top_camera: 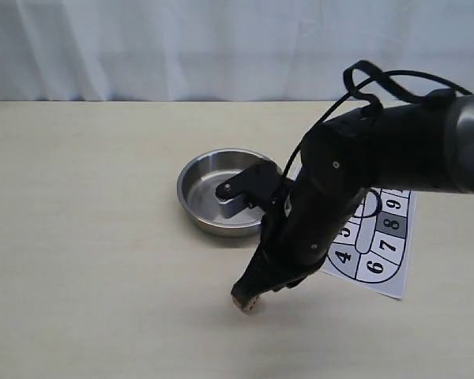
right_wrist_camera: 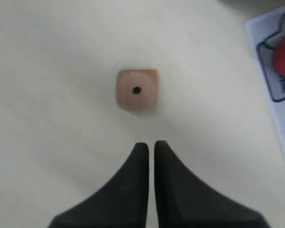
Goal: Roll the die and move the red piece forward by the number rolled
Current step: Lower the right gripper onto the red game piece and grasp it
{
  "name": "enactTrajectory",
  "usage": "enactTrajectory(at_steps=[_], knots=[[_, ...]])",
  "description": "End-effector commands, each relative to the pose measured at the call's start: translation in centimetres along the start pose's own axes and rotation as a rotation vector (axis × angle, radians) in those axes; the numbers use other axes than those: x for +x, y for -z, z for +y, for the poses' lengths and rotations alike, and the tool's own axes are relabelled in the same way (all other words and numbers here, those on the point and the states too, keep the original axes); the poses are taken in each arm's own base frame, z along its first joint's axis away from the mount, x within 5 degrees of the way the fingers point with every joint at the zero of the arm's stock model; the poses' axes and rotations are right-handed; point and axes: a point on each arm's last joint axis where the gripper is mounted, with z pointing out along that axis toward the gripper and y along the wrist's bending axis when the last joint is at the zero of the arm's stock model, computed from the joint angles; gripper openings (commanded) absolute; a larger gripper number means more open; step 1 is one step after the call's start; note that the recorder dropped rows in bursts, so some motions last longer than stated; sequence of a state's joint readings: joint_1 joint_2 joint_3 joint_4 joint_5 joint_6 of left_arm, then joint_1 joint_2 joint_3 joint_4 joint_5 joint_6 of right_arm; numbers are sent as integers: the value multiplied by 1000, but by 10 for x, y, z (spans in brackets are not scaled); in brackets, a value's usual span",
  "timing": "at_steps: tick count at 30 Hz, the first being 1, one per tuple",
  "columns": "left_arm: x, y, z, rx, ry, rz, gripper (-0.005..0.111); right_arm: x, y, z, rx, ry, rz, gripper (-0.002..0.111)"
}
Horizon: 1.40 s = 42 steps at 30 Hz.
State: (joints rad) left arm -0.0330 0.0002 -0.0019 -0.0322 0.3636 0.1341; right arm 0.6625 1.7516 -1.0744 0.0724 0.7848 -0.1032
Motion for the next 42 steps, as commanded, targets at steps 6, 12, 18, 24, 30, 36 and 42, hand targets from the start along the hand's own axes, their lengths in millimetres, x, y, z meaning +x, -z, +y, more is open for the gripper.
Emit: enactTrajectory(at_steps=[6,12,18,24,30,36,42], knots=[[0,0,0,2,8,-8,0,6,14,-65,101,-206,-54,17],[0,0,0,2,8,-8,0,-4,15,-80,122,-243,-193,58],[0,0,0,2,8,-8,0,-19,8,-79,85,-302,-335,75],[0,0,0,2,8,-8,0,-24,-14,-83,96,-290,-339,74],[0,0,0,2,8,-8,0,-22,-33,-84,96,-252,-284,74],[0,0,0,2,8,-8,0,-23,-50,-86,102,-229,-277,74],[0,0,0,2,8,-8,0,-24,-57,-88,109,-204,-282,74]])
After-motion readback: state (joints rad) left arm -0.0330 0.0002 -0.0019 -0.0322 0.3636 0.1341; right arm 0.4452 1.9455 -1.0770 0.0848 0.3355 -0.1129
